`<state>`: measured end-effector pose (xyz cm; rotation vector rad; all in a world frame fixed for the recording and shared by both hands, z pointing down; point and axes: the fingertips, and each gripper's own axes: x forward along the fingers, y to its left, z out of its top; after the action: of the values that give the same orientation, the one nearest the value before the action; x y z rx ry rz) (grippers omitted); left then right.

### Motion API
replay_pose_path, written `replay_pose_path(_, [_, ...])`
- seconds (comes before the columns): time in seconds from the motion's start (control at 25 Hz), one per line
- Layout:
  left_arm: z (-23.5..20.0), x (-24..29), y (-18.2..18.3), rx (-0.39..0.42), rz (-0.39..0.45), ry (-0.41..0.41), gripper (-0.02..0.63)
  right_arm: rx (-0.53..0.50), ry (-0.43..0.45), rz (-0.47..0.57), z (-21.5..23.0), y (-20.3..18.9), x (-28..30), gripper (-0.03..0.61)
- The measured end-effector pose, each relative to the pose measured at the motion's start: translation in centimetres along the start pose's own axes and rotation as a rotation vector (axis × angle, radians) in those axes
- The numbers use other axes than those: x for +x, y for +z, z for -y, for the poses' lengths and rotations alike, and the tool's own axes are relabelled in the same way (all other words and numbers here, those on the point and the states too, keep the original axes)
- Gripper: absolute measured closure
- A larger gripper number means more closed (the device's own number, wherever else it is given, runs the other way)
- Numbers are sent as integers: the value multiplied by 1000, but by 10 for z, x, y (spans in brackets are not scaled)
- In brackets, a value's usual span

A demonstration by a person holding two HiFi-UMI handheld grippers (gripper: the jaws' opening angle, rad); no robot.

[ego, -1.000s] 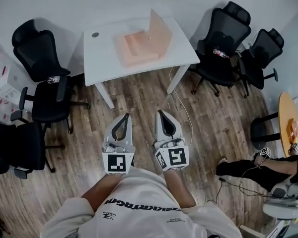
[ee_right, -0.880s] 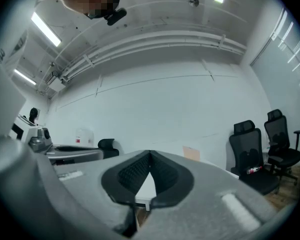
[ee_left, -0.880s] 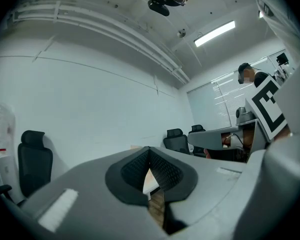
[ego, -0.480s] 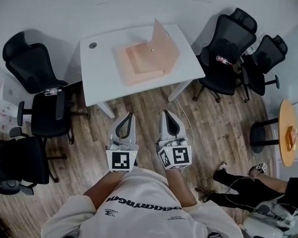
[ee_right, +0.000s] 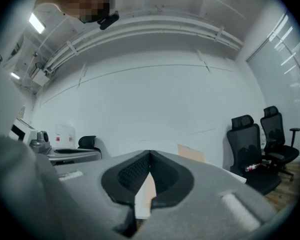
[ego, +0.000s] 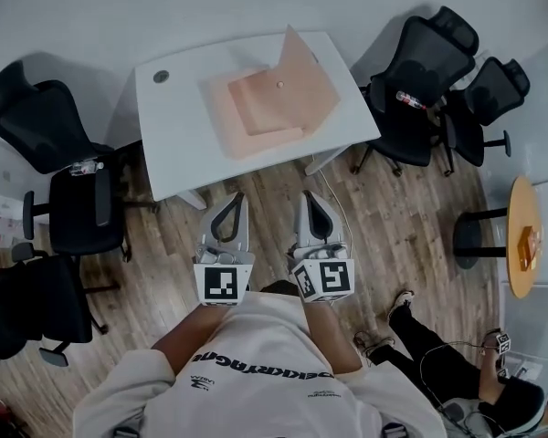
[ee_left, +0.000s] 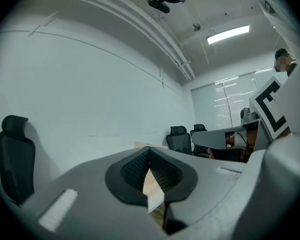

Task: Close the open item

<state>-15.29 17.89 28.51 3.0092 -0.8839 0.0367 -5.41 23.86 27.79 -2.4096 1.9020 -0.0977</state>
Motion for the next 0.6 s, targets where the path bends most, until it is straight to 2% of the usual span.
replay_pose_path(0.24, [-3, 21, -3, 1, -1, -9, 614, 1, -12, 11, 13, 3, 20, 580])
replay_pose_path(0.52, [-10, 62, -7, -20, 2, 40, 614, 17, 22, 31, 44, 3, 51, 580])
replay_pose_path(0.6, [-8, 77, -5, -4, 10, 53, 614, 21, 37, 42, 58, 7, 64, 580])
